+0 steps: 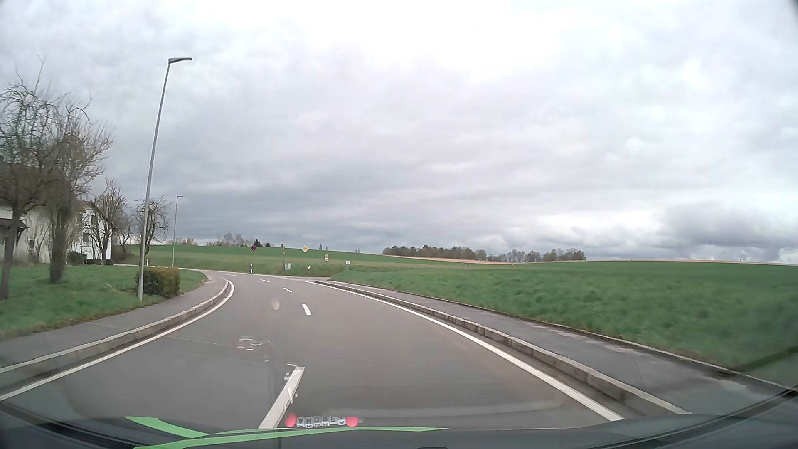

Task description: Follow the waypoints while adhering to traffic rules and regulations

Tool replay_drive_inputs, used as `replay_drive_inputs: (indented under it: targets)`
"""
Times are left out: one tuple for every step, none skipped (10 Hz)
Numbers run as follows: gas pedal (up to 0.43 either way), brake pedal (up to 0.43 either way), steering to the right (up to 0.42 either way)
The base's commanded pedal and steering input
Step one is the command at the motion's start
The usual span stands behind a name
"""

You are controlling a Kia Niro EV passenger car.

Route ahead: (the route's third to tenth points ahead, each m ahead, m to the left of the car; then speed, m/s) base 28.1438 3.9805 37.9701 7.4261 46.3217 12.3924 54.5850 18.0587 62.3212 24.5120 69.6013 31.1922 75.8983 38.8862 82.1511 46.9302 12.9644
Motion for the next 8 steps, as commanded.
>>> replay_drive_inputs:
  targets:
    - [0.177, 0.000, -0.047]
    - [0.177, 0.000, -0.048]
    - [0.177, 0.000, -0.048]
    - [0.177, 0.000, -0.049]
    - [0.177, 0.000, -0.051]
    - [0.177, 0.000, -0.052]
    - [0.177, 0.000, -0.053]
    - [0.177, 0.000, -0.054]
